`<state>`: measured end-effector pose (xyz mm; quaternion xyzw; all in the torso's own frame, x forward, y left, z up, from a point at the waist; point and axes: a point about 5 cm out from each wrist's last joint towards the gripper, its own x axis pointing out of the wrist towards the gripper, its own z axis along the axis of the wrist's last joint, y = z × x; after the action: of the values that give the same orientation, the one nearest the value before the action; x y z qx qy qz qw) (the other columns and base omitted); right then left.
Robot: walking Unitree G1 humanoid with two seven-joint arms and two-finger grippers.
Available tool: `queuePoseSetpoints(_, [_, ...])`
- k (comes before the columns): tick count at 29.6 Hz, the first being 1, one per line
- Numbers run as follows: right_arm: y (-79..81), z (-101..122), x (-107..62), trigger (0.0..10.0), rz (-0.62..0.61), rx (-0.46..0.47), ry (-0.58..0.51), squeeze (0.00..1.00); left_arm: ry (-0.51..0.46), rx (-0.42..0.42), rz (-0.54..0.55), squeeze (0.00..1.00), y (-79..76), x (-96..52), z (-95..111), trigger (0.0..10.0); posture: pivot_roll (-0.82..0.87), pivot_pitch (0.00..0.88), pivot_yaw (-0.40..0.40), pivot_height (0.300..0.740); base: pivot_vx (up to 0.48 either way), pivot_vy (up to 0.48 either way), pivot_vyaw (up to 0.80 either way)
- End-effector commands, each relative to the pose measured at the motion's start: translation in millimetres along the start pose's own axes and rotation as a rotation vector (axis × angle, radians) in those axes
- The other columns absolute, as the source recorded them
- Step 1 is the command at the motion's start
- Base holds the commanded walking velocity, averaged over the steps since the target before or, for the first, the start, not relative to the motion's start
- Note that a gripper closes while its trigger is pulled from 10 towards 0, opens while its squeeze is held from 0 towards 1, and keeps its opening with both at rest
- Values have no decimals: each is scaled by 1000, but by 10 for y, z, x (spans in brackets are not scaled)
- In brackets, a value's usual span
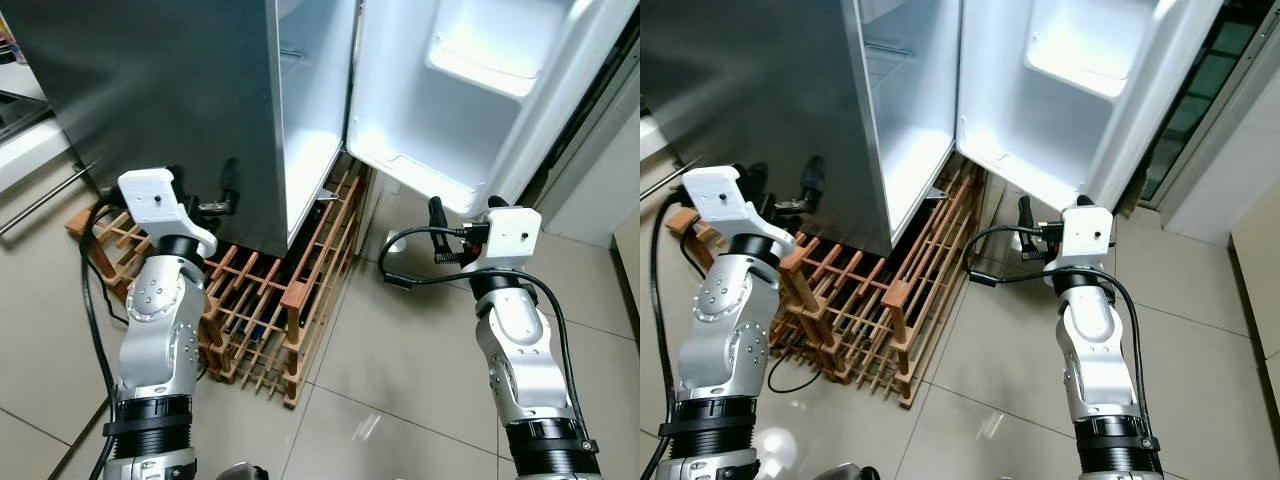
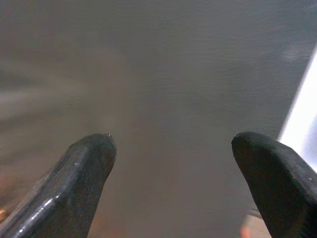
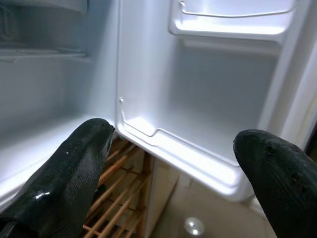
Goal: Restocking fridge
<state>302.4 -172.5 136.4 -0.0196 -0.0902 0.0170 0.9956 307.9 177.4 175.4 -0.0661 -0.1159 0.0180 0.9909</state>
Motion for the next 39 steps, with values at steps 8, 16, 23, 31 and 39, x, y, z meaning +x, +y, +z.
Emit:
queuePoseSetpoints(8, [55,-11,125,10000,4,30,15,0,28,34,-23,0,-195,50,-36,10000,-84,0,-12,740,0,0,630])
queuePoseSetpoints(16, [106,5,184,10000,21,24,-2,0,-8,-15,18,0,-151,39,16,10000,-74,0,-14,740,0,0,705])
queuePoseSetpoints(23, [206,52,232,10000,86,0,-21,0,-6,20,12,0,-167,68,11,10000,-67,0,-25,740,0,0,682])
queuePoseSetpoints(31, [123,-6,246,10000,12,152,26,0,52,63,-4,0,-186,73,-135,10000,-81,0,-10,740,0,0,609])
queuePoseSetpoints(39, [15,29,260,10000,26,112,27,35,41,7,-13,0,-250,55,-187,10000,-110,0,-24,740,0,-81,577])
